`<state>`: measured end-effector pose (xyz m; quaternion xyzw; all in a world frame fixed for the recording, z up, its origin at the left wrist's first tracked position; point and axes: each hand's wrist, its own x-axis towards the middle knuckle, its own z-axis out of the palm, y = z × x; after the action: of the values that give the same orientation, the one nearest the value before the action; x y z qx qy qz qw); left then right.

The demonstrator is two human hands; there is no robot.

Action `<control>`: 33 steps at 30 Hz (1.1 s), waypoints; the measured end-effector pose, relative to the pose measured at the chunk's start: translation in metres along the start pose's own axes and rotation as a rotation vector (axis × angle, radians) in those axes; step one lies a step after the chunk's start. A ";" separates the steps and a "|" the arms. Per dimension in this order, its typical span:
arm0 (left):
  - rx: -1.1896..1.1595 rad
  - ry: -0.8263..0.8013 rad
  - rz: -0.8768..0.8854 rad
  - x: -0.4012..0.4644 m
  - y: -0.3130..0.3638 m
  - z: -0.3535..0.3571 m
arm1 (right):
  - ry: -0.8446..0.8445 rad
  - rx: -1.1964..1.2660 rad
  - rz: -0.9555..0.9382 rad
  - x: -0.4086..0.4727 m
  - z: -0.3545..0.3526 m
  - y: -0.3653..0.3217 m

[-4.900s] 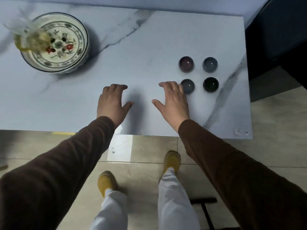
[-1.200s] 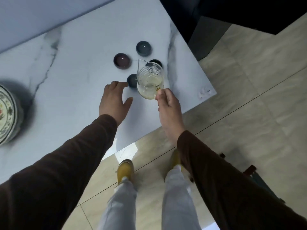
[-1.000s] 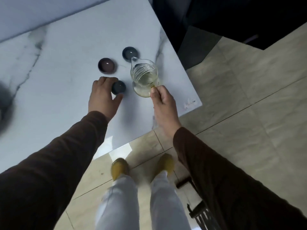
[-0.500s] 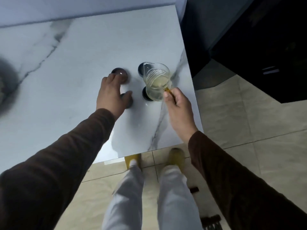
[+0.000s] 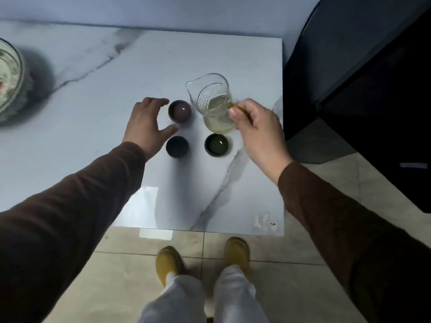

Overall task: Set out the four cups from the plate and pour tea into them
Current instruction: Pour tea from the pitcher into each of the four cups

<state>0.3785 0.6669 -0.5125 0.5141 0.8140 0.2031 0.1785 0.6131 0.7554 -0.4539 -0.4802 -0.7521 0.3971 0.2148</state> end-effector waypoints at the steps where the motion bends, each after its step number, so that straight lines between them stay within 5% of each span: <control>1: 0.004 -0.014 -0.002 0.004 -0.004 0.001 | 0.003 -0.023 -0.030 0.004 0.000 -0.001; 14: -0.092 -0.083 0.106 0.061 -0.066 0.037 | 0.117 -0.253 -0.346 0.052 0.028 0.015; 33: -0.415 -0.062 0.155 0.073 -0.076 0.068 | 0.184 -0.467 -0.474 0.078 0.049 0.019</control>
<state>0.3247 0.7139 -0.6150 0.5334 0.7069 0.3634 0.2892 0.5547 0.8099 -0.5024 -0.3620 -0.8907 0.1083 0.2526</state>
